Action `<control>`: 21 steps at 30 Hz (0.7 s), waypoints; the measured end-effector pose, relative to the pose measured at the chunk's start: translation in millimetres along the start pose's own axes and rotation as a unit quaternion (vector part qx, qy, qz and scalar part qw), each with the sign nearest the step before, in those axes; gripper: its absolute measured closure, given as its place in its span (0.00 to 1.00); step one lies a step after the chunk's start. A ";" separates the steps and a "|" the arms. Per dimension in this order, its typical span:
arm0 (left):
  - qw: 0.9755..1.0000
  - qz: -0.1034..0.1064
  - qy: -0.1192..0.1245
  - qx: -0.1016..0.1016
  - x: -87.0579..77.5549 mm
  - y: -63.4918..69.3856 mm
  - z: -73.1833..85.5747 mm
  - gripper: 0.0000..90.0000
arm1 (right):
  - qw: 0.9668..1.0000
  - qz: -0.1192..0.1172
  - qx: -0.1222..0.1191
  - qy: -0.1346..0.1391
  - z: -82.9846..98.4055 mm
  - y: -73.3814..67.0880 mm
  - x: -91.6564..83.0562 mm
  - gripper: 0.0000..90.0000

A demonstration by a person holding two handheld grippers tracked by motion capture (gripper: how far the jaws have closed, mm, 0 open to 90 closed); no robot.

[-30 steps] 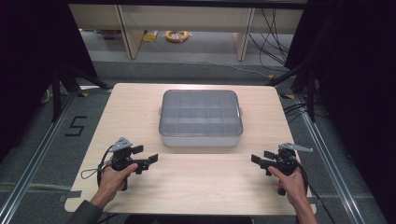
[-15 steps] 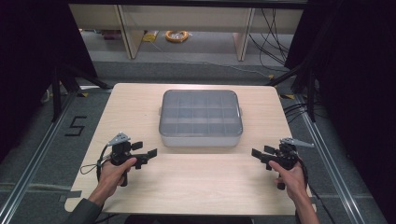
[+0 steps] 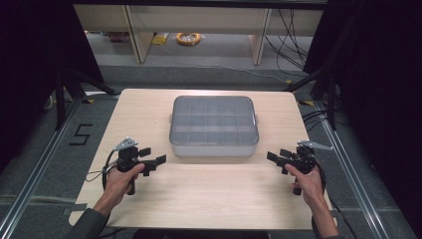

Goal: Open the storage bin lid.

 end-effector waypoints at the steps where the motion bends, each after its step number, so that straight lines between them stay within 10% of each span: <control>1: 1.000 -0.004 0.003 -0.002 1.3 -1.2 -2.1 0.18 | 1.000 0.002 -0.001 0.003 -1.6 0.4 2.1 0.29; 21: 0.999 -0.020 0.005 -0.039 24.5 -22.8 -35.3 0.23 | 0.999 -0.011 0.017 0.029 -41.6 9.7 17.9 0.31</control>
Point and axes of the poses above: each handheld gripper's, and its own axes: x roughly forward along the jaws, z roughly out of its underside, y roughly to its right, the point moved 5 cm from there along x, roughly forward along the jaws, and after that the axes turned 8 degrees about -z, right-handed, at the moved point
